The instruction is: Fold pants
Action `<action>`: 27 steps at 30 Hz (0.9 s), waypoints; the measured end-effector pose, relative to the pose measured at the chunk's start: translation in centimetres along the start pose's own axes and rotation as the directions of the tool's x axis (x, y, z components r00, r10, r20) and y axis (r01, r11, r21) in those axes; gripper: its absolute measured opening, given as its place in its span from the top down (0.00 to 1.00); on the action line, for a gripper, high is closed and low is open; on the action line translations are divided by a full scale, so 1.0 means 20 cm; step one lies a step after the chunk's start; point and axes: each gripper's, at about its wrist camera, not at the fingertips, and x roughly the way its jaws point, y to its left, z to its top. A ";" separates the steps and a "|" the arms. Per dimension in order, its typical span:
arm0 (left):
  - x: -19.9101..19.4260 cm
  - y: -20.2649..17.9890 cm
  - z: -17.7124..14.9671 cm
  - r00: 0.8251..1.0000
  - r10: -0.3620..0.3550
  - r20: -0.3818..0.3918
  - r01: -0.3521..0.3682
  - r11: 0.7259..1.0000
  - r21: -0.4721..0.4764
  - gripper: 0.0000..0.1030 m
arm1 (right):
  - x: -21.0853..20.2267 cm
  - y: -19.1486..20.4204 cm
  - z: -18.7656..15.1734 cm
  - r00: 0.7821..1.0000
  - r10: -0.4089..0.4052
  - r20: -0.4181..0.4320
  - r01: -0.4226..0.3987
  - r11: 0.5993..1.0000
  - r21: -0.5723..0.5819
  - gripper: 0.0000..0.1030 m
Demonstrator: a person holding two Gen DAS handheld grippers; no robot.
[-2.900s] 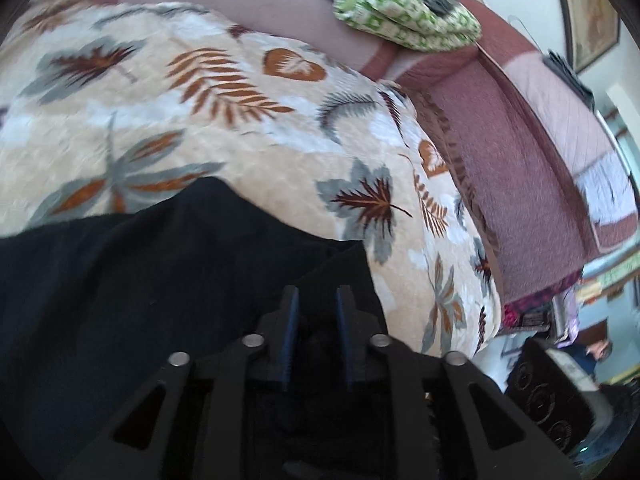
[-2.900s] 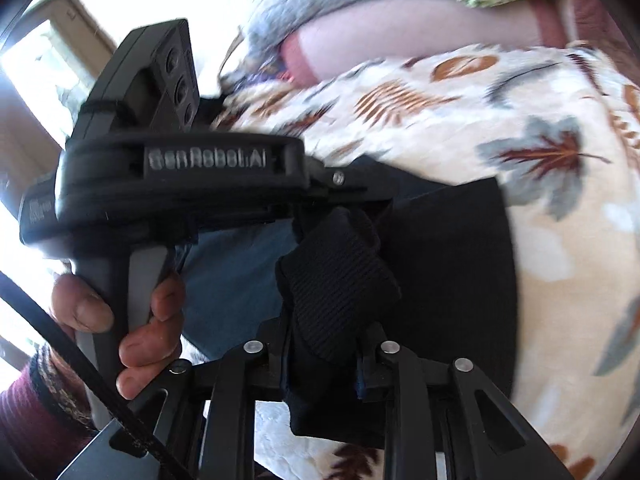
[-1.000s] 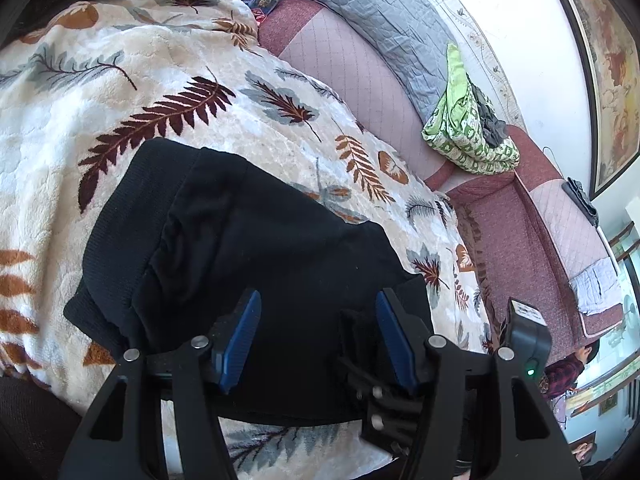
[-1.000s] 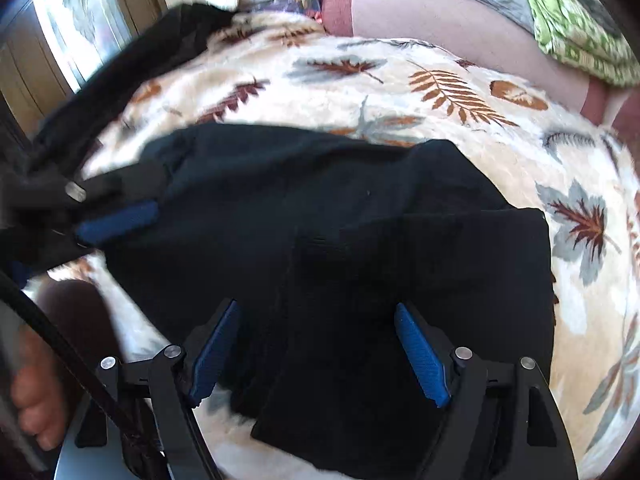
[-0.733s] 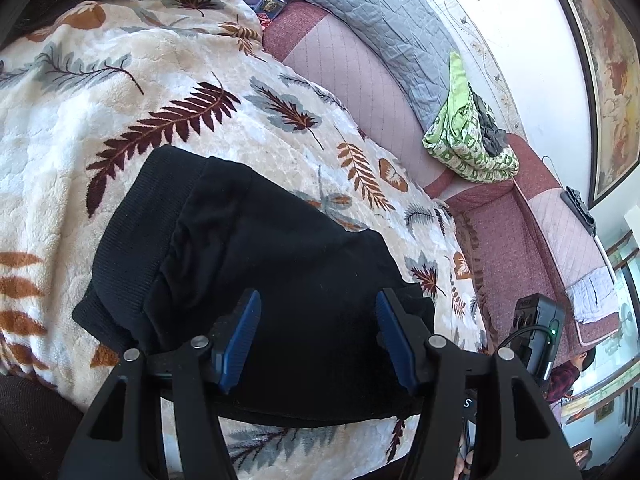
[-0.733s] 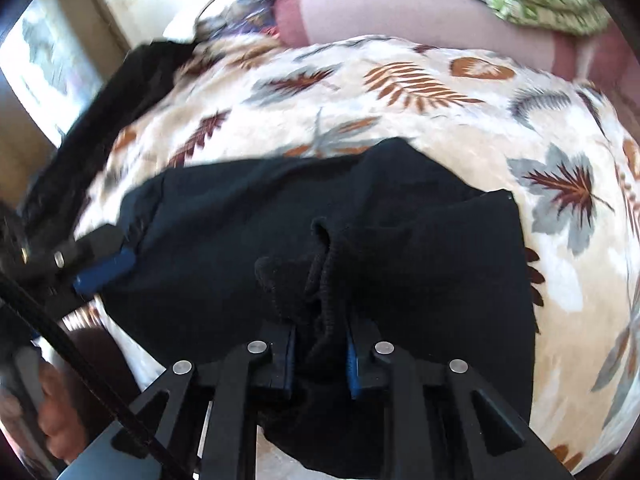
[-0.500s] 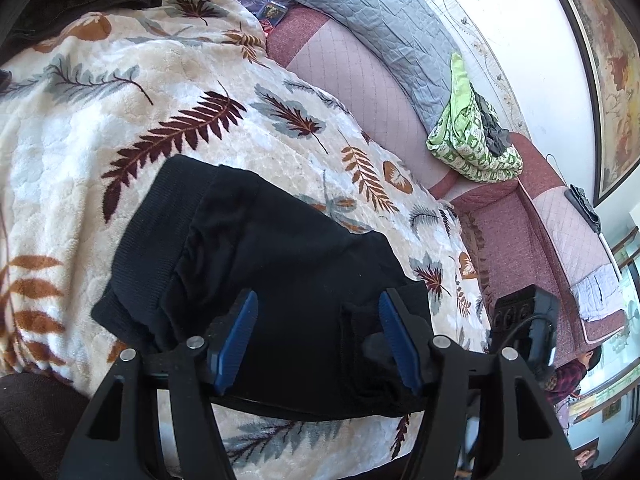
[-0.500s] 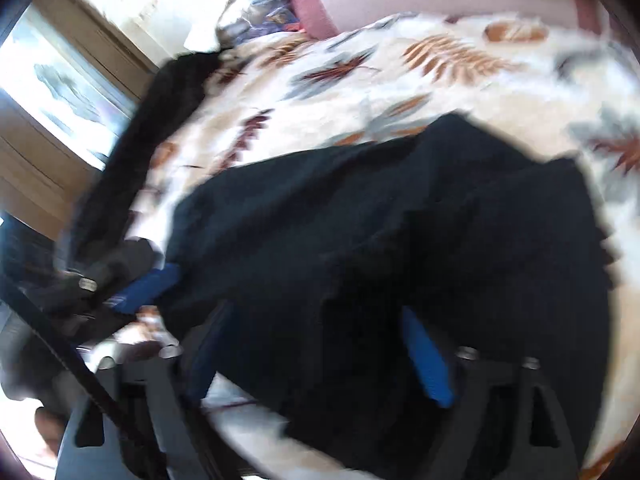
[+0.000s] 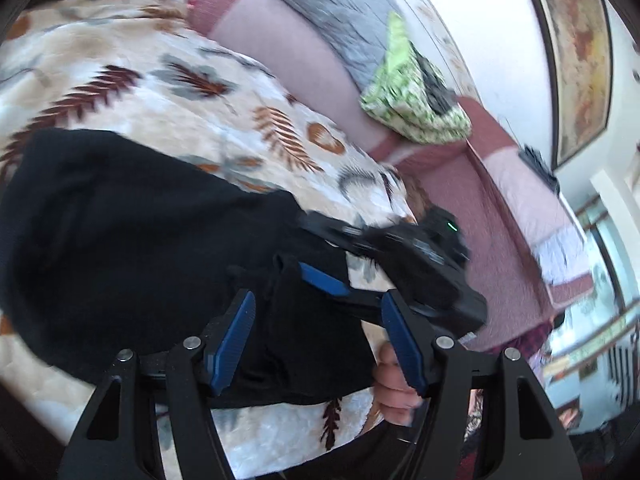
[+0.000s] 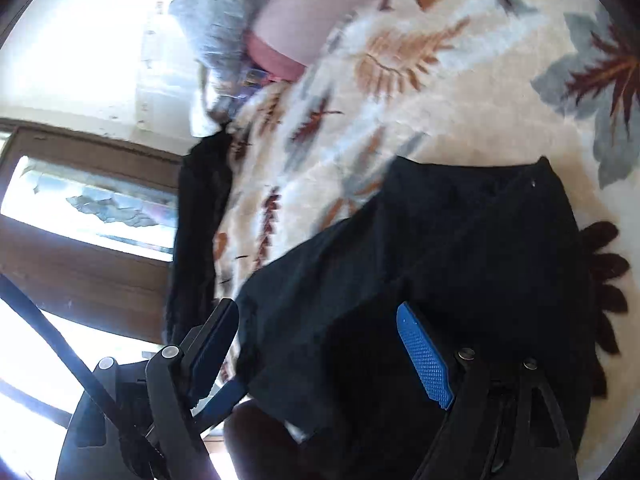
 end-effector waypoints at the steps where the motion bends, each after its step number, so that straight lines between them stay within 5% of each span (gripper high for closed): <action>1: 0.07 -0.02 0.00 0.999 0.022 -0.028 -0.022 1.000 0.012 0.37 | 0.05 -0.03 0.02 0.999 -0.035 -0.008 0.035 0.999 0.009 0.20; 3: 0.19 0.01 0.00 0.994 0.076 -0.077 -0.077 0.997 -0.006 0.37 | 0.05 -0.07 0.06 0.998 -0.067 0.009 0.067 0.998 0.006 0.30; 5: 0.29 0.08 -0.01 0.982 0.133 -0.134 -0.141 0.989 -0.054 0.38 | -0.02 -0.06 0.08 0.997 -0.066 0.048 0.065 0.998 0.016 0.29; 11: 0.29 0.12 -0.03 0.989 0.097 -0.113 -0.106 0.991 -0.077 0.37 | -0.42 -0.04 0.01 0.977 -0.132 0.166 0.142 0.989 -0.051 0.21; 15: 0.29 0.12 -0.03 0.991 0.090 -0.103 -0.099 0.992 -0.083 0.37 | -0.54 -0.08 -0.21 0.989 -0.074 0.128 0.084 0.994 -0.072 0.21; 20: 0.24 0.11 0.00 0.991 0.085 -0.105 -0.095 0.991 -0.094 0.37 | -0.47 -0.35 -0.35 0.997 -0.047 0.065 0.042 0.996 0.080 0.28; 23: 0.04 0.09 0.04 0.996 0.091 -0.009 -0.091 0.994 -0.063 0.37 | -0.51 -0.38 -0.34 0.996 -0.005 0.091 -0.008 0.989 0.145 0.27; 27: -0.28 0.24 0.09 0.974 0.150 0.169 -0.120 0.977 -0.178 0.26 | -0.55 -0.23 -0.30 0.988 -0.106 0.110 0.103 0.994 0.028 0.21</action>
